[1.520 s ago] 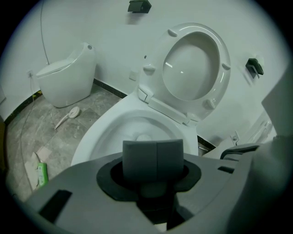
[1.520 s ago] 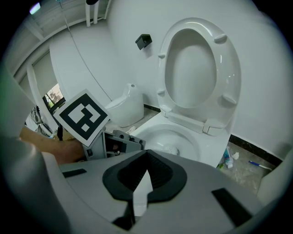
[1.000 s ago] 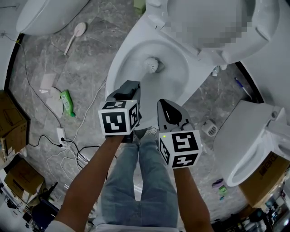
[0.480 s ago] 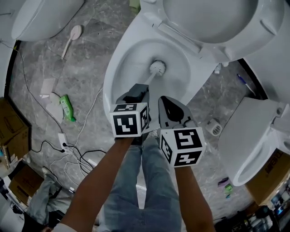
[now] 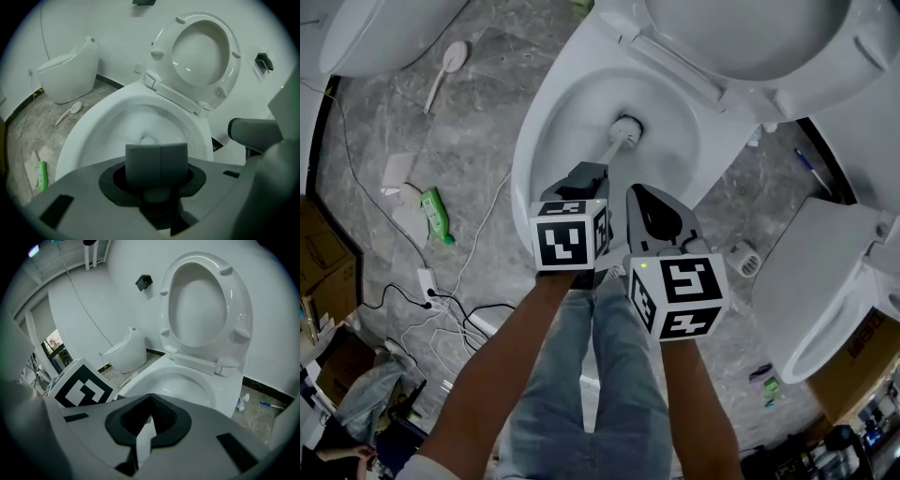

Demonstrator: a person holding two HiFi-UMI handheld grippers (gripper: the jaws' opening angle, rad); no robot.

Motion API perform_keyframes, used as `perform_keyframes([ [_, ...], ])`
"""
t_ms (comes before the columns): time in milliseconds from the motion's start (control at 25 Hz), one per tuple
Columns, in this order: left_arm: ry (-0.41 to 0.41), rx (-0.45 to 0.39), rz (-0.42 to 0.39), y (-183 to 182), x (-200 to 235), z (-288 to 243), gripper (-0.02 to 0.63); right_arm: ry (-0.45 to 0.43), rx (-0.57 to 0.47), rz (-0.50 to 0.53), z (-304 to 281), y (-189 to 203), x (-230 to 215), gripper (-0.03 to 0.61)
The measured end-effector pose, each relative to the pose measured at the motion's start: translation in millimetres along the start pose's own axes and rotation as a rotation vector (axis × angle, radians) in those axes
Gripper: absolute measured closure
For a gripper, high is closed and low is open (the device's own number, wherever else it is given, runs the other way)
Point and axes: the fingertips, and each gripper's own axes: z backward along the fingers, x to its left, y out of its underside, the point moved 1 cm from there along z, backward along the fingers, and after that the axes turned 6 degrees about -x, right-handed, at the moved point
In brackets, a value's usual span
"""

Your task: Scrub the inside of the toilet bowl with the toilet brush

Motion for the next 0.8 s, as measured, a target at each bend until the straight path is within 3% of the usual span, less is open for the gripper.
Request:
perform_keyframes([
  [520, -0.003, 0.020, 0.006, 18, 11, 63, 0.457, 0.005, -0.009, 0.002, 23, -7, 41, 0.580],
  [800, 0.012, 0.011, -0.002, 9, -3, 119, 0.457, 0.032, -0.011, -0.010, 58, -15, 60, 0.580],
])
